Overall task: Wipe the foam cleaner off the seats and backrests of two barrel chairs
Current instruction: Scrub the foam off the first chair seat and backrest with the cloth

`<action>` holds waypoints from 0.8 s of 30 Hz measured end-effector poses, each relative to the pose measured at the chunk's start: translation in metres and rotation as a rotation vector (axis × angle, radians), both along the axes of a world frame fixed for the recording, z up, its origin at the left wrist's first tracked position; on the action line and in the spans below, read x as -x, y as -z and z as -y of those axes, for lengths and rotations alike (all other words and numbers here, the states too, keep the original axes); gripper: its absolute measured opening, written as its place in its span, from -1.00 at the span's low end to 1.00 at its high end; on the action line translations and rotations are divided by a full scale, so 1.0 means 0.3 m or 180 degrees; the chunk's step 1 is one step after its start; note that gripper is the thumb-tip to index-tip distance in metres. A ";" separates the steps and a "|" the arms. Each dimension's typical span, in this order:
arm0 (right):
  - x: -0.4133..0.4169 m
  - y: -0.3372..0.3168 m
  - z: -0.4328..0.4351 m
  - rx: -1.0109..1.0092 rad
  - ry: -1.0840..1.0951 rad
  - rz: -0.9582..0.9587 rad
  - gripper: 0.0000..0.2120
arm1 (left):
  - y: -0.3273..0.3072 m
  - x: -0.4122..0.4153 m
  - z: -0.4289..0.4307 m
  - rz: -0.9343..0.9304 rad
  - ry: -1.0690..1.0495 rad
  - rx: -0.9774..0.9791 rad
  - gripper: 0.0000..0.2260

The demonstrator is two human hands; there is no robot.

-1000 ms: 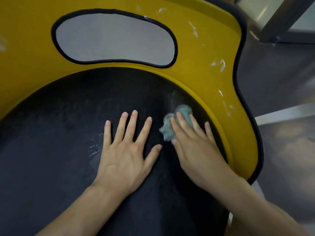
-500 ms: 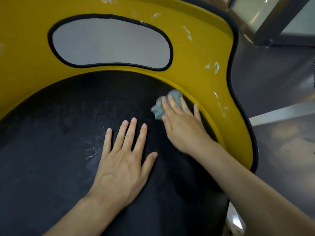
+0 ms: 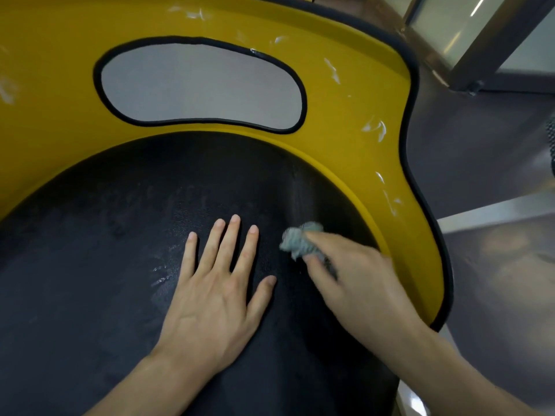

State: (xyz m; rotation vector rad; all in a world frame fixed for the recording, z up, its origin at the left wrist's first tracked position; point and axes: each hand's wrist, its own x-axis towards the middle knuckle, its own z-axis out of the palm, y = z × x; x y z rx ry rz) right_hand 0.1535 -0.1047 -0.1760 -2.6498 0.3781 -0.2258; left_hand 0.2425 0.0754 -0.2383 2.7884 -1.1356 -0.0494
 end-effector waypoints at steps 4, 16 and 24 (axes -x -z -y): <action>0.009 -0.041 0.035 -0.1935 0.0232 0.0128 -0.82 | -0.001 0.003 0.001 0.0022 -0.0022 0.0033 -0.36; 0.005 0.080 0.031 0.0731 -0.0261 -0.1100 -0.38 | -0.010 0.006 -0.005 0.0046 0.0025 -0.0040 -0.33; 0.206 0.071 -0.014 0.0812 -0.0452 -0.1203 -0.40 | -0.011 0.022 -0.033 -0.0024 0.0138 -0.0097 -0.23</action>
